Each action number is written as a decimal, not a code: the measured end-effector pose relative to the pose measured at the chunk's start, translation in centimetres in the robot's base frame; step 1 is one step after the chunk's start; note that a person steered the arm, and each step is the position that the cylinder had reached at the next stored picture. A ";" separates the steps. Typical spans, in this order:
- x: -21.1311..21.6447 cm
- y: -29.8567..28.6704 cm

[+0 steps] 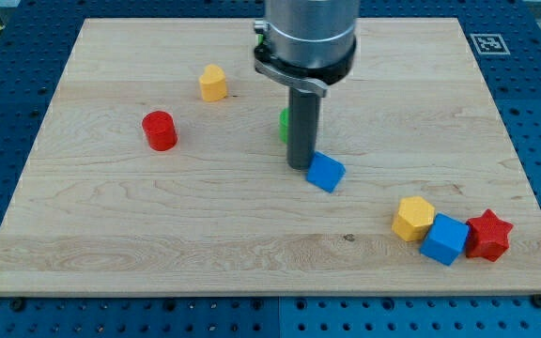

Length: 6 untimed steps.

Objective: Push the blue triangle to the top of the blue cube

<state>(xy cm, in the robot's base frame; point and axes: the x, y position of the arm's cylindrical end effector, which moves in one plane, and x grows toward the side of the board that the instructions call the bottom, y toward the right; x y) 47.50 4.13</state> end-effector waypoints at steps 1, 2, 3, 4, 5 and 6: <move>0.9 2.9; 1.9 4.6; 2.5 5.9; 3.6 7.4; 4.9 9.9; 5.1 12.8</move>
